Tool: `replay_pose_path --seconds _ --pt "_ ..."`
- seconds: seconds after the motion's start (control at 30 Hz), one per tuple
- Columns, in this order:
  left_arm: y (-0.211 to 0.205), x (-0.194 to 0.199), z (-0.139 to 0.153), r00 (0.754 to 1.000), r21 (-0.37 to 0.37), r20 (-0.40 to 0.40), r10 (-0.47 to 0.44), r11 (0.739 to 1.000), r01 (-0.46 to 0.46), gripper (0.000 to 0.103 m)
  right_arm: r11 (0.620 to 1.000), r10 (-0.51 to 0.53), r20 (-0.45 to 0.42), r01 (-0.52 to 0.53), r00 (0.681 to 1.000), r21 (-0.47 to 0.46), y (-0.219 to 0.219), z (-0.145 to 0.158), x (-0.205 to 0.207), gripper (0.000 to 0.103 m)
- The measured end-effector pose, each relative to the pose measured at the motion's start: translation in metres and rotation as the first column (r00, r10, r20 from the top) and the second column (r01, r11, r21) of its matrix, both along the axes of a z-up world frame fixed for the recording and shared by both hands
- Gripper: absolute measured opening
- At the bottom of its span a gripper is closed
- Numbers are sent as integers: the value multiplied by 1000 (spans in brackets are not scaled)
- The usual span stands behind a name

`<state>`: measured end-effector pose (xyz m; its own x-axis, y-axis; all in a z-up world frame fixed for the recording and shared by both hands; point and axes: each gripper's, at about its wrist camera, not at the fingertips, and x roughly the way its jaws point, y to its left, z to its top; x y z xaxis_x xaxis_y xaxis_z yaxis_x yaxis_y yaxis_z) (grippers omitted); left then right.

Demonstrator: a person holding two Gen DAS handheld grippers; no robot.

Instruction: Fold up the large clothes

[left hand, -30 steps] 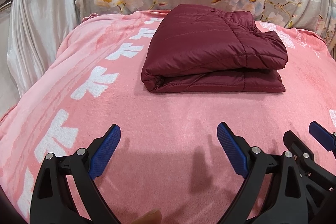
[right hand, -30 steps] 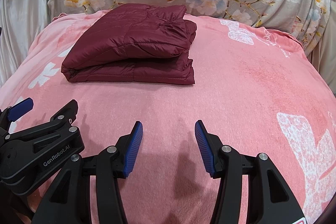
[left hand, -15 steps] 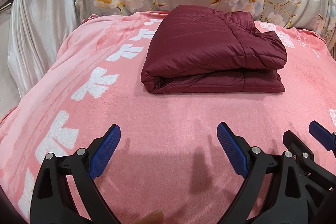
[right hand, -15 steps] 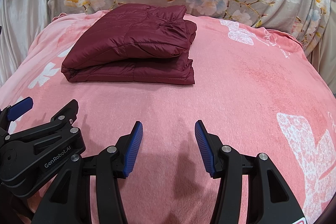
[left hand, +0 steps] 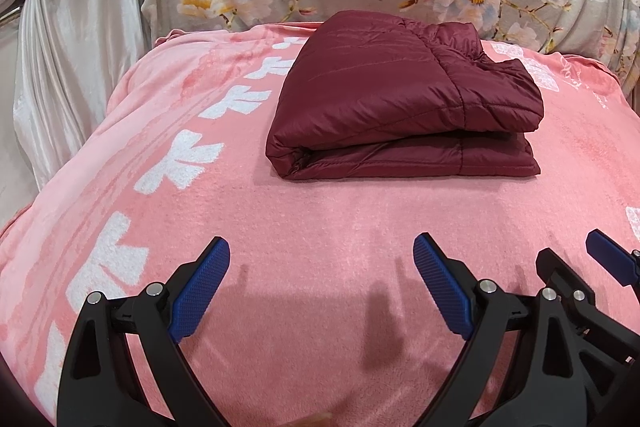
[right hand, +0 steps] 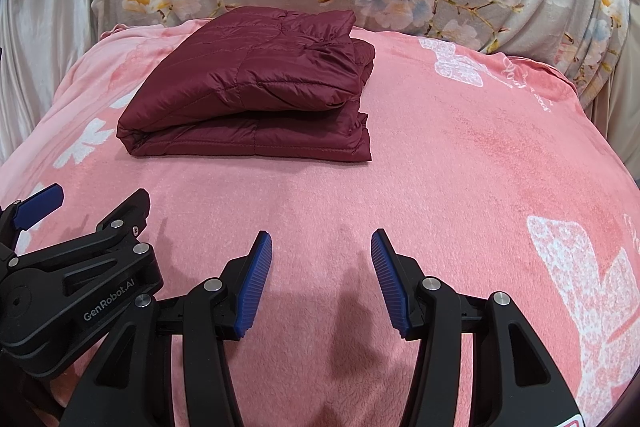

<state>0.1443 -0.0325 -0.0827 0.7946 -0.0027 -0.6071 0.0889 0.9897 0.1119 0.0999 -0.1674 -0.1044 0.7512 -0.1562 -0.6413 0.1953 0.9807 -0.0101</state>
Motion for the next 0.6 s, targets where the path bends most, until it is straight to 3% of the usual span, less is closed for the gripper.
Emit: replay_pose_path --seconds 0.6 --pt "-3 0 1 1000 -2 4 -7 1000 7 90 1000 1 0 -1 1000 -1 -1 0 0 51"
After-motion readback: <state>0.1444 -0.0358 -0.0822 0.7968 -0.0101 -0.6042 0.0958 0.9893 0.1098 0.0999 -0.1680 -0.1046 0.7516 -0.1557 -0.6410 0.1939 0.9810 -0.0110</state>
